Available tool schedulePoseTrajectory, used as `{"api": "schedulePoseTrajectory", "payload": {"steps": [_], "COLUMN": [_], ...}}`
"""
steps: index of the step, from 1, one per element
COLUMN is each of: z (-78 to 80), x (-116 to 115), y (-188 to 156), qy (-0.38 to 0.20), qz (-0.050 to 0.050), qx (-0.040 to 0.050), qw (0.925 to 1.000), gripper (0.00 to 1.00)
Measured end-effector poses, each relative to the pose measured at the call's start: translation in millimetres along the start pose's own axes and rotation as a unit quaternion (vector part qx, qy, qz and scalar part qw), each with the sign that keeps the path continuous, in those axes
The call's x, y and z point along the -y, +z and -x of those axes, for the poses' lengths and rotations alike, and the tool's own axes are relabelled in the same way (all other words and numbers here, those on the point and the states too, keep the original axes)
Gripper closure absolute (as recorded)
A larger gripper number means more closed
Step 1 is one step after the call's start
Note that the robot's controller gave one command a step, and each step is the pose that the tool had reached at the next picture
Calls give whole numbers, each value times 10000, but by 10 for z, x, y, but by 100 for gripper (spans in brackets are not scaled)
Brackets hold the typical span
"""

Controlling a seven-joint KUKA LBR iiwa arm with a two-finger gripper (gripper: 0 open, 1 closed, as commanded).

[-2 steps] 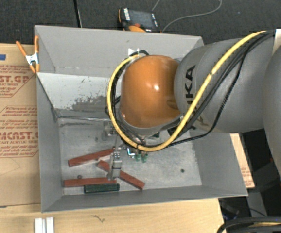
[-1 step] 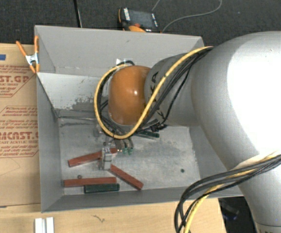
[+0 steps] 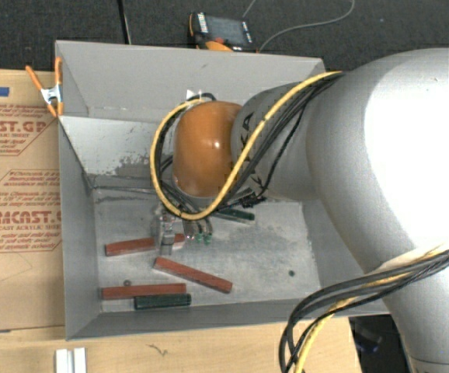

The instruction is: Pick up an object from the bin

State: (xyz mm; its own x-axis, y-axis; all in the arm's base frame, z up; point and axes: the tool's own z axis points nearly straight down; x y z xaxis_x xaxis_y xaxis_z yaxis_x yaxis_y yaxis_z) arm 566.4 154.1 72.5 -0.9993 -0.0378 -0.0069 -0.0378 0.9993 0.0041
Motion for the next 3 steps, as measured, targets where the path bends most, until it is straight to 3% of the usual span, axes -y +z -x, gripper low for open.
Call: {"api": "schedulePoseTrajectory", "payload": {"steps": [1, 2, 3], "z": [-8, -11, -9], "x": [11, 6, 11], "y": [14, 5, 15], "qy": [2, 0, 3], "qz": [-8, -7, -8], "qx": [-10, -27, -12], "qw": [10000, 10000, 10000], "gripper": [0, 100, 0]}}
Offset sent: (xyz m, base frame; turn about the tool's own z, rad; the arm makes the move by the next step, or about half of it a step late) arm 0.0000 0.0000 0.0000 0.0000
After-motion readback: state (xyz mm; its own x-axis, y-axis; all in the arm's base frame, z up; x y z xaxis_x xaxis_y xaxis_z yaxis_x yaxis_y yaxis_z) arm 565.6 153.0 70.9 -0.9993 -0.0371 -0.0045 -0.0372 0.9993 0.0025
